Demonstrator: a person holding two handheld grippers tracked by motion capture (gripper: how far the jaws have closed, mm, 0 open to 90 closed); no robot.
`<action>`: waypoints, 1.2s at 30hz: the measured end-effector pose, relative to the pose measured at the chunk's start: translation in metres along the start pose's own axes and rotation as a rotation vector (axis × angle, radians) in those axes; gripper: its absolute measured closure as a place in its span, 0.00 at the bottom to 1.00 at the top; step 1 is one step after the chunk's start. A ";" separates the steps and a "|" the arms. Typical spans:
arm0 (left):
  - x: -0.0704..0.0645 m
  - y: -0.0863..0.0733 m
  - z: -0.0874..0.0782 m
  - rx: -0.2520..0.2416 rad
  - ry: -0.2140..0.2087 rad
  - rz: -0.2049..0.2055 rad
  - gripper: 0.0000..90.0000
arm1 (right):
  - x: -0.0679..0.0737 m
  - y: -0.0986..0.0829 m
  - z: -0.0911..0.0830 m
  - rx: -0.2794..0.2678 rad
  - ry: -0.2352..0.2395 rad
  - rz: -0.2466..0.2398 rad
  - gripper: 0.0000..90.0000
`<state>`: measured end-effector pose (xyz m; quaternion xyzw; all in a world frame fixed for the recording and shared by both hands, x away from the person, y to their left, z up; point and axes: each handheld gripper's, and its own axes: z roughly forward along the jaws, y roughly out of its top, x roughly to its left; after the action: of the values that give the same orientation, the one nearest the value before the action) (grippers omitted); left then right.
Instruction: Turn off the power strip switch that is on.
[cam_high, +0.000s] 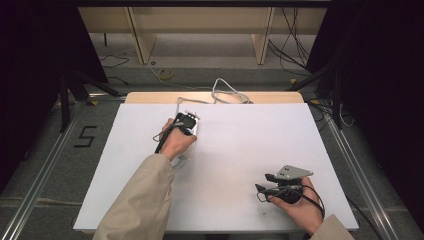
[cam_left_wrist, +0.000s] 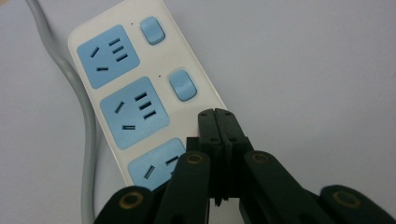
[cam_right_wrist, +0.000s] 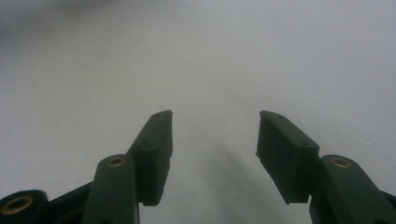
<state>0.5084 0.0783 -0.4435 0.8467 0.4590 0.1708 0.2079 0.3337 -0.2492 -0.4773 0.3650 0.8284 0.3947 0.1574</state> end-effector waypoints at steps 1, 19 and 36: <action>0.000 0.000 0.000 0.000 0.000 0.000 1.00 | 0.000 0.000 0.000 0.000 0.000 -0.002 0.51; 0.001 -0.005 -0.006 -0.041 -0.020 0.020 1.00 | 0.000 0.000 -0.001 -0.005 -0.004 0.001 0.51; 0.018 -0.026 -0.036 -0.126 -0.079 -0.053 0.90 | -0.002 0.001 -0.002 -0.008 -0.011 0.004 0.51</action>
<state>0.4819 0.1134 -0.4238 0.8257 0.4608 0.1600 0.2832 0.3344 -0.2512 -0.4751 0.3683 0.8252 0.3962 0.1626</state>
